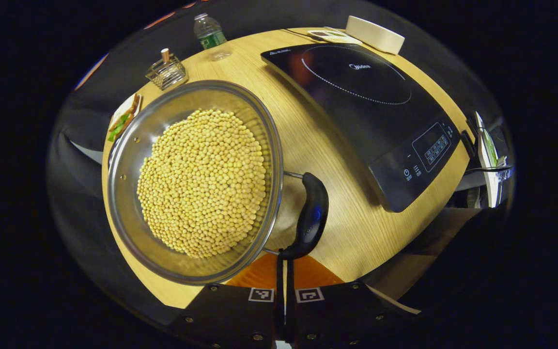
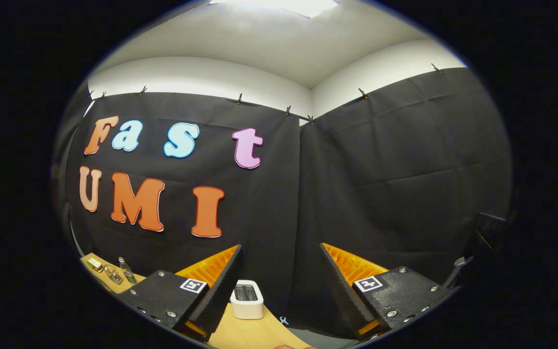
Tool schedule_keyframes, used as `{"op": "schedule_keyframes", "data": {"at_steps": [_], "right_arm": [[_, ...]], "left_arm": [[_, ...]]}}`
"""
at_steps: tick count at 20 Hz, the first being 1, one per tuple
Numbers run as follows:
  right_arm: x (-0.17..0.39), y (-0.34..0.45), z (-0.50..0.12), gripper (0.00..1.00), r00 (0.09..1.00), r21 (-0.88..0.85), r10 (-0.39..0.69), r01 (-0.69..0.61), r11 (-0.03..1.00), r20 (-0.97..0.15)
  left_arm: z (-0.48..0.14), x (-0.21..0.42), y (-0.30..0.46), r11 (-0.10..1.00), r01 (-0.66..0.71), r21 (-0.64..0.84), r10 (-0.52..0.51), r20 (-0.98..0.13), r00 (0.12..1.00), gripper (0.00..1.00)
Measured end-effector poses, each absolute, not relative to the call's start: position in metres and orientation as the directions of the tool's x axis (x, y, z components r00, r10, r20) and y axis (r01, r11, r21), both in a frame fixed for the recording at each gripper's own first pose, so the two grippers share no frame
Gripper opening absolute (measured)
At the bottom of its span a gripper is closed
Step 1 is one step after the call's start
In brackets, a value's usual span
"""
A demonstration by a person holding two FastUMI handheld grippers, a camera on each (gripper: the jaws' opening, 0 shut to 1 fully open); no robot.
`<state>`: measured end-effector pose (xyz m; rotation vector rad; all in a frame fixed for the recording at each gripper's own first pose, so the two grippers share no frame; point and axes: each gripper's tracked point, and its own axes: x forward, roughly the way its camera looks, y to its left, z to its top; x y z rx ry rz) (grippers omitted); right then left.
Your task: First push the handle of the pot to place it horizontally, then grasp the pot with both hands and set it on the induction cooktop.
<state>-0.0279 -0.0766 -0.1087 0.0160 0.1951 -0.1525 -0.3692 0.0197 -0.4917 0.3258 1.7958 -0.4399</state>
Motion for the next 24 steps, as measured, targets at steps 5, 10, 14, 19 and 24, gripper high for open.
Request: {"op": "schedule_keyframes", "data": {"at_steps": [5, 10, 14, 19, 24], "right_arm": [[-0.045, -0.067, -0.096, 0.95, 0.961, -0.030, -0.181, 0.179, 0.983, -0.207], [-0.054, -0.058, -0.086, 0.95, 0.960, -0.076, -0.191, 0.179, 0.981, -0.204], [-0.066, -0.057, -0.088, 0.97, 0.952, -0.102, -0.208, 0.189, 0.977, -0.226], [-0.079, -0.054, -0.094, 0.95, 0.942, -0.097, -0.212, 0.193, 0.976, -0.262], [-0.097, -0.064, -0.094, 0.95, 0.929, -0.109, -0.246, 0.224, 0.969, -0.278]], "left_arm": [[-0.494, -0.361, 0.004, 0.861, 0.477, -0.178, -0.051, -0.962, -0.267, 0.02], [-0.494, -0.352, -0.011, 0.869, 0.450, -0.205, -0.086, -0.959, -0.270, 0.01], [-0.493, -0.346, -0.023, 0.904, 0.372, -0.214, -0.115, -0.956, -0.269, 0.01], [-0.485, -0.326, -0.040, 0.928, 0.316, -0.198, -0.122, -0.962, -0.245, 0.01], [-0.486, -0.313, -0.048, 0.940, 0.274, -0.203, -0.141, -0.964, -0.227, 0.01]]}}
